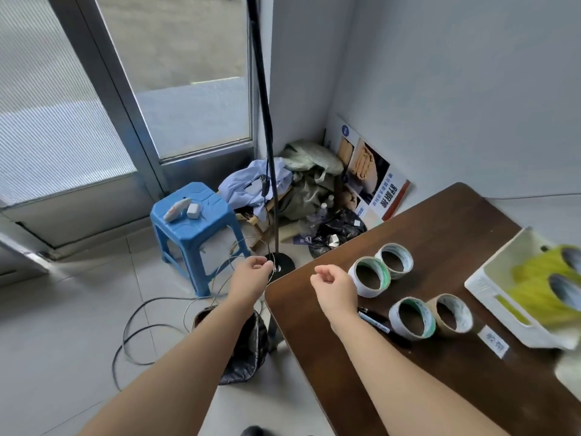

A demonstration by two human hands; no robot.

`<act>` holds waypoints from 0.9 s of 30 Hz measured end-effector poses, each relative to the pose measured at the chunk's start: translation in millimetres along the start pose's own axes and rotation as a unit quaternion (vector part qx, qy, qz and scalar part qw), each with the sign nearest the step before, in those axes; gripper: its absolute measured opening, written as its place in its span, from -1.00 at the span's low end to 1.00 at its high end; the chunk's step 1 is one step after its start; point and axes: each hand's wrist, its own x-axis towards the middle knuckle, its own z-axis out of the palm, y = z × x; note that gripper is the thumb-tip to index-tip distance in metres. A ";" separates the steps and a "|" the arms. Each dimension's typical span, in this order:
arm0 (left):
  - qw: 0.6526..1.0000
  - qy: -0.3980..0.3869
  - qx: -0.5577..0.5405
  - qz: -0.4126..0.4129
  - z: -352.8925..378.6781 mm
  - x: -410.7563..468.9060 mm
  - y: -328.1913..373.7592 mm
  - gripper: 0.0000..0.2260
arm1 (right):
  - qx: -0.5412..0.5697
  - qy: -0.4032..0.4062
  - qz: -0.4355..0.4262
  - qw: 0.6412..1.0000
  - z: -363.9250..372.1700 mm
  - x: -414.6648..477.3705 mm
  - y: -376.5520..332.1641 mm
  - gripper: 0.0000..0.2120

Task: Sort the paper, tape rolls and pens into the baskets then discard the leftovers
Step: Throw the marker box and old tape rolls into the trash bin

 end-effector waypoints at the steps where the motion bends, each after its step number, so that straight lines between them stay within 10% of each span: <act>1: 1.000 -0.012 0.008 0.004 11.0 -3.5 2.9 -0.73 | -0.017 0.002 0.014 1.000 -11.5 3.2 6.5 -0.84; 10: 0.966 -0.177 0.185 0.044 98.3 -22.1 0.1 -0.67 | -0.241 -0.059 0.088 0.965 -71.9 12.6 67.9 -0.46; 16: 0.880 -0.246 0.388 0.120 141.4 -26.1 -19.0 -0.52 | -0.278 -0.081 0.059 0.955 -84.4 19.0 96.7 -0.39; 27: 0.745 -0.174 0.595 0.247 149.3 -32.3 -35.3 -0.64 | -0.406 -0.114 -0.021 0.907 -80.3 12.2 106.7 -0.73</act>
